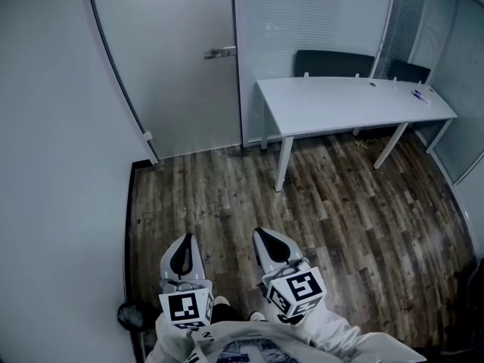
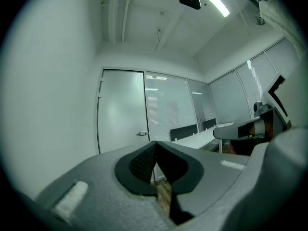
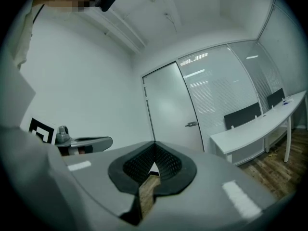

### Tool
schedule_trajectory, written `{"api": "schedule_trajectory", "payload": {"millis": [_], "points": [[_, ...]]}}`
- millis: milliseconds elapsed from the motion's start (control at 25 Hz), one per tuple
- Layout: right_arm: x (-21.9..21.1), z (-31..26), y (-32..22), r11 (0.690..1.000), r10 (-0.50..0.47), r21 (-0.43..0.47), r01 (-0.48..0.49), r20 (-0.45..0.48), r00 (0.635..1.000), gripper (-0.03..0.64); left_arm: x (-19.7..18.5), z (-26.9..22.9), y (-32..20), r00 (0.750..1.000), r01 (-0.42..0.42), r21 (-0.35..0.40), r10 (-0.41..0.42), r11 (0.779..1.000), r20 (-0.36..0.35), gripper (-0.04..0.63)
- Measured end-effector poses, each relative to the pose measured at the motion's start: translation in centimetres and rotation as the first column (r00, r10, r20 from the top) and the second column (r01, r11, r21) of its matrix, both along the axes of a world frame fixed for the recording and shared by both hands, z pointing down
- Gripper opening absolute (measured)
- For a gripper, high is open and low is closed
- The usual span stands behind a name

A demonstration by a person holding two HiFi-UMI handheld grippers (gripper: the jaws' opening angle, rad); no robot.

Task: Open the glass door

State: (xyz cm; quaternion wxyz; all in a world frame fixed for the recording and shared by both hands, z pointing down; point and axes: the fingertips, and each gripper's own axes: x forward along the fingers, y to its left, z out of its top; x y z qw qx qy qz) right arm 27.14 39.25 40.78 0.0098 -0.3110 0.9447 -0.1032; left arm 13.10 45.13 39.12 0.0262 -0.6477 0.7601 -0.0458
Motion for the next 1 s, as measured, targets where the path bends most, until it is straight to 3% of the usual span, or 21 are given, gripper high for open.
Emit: {"api": "schedule_trajectory", "payload": {"millis": [240, 560, 1000], "points": [[-1.9, 0.4, -3.1, 1.0, -0.009, 0.01, 0.009, -0.007, 1.0, 0.005, -2.0, 0.4, -3.2, 1.0, 0.007, 0.009, -0.007, 1.0, -0.008, 0.0], [-6.7, 0.6, -10.4, 0.999, 0.039, 0.014, -0.038, -0.031, 0.999, 0.005, -6.7, 1.0, -11.5, 0.999, -0.051, 0.012, 0.052, 0.999, -0.017, 0.0], [-21.7, 0.1, -22.6, 0.999, 0.044, 0.025, -0.043, -0.021, 0.999, 0.005, -20.3, 1.6, -23.3, 0.997, -0.075, -0.015, 0.075, 0.997, -0.017, 0.0]]}}
